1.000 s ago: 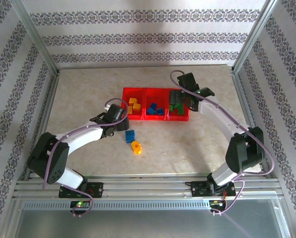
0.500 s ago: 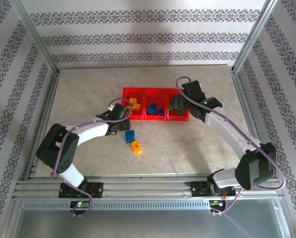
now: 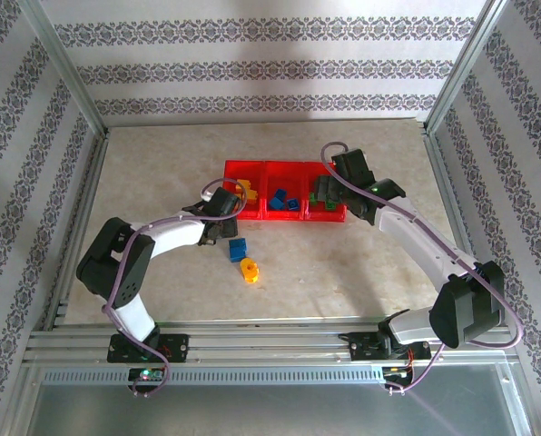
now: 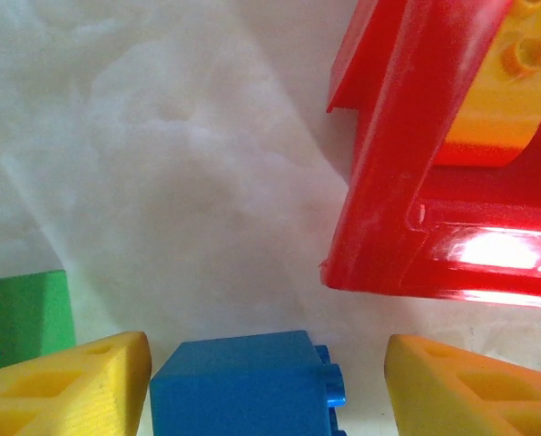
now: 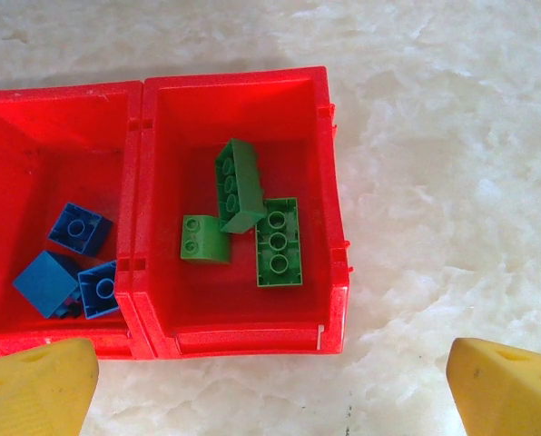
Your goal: Sort the legos into containers by color
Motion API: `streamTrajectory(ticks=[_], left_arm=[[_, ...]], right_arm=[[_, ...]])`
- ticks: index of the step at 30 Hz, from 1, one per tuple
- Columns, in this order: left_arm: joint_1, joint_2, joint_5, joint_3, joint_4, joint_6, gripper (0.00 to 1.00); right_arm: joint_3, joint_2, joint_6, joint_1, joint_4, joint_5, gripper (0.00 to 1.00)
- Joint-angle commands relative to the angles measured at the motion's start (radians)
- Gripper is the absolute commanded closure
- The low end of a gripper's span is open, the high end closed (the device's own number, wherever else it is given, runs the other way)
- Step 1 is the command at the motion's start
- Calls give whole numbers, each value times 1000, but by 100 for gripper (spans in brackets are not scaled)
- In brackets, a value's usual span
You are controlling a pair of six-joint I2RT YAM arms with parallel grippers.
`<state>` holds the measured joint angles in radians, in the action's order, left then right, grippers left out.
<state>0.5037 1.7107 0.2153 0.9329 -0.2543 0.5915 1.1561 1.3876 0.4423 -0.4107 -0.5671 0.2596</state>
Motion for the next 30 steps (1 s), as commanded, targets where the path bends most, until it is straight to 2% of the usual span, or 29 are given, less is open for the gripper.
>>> streamTrajectory(ticks=[1, 16, 22, 30], left_arm=[[-3, 30, 16, 14, -12, 5, 32], [-10, 32, -1, 2, 1, 1, 51], [-8, -31, -10, -24, -8, -4, 55], [7, -137, -38, -20, -33, -30, 55]], right_arm=[[-16, -23, 6, -8, 18, -11, 2], [-57, -46, 36, 2, 34, -17, 6], [-77, -76, 51, 10, 45, -23, 6], [-99, -99, 68, 17, 51, -25, 6]])
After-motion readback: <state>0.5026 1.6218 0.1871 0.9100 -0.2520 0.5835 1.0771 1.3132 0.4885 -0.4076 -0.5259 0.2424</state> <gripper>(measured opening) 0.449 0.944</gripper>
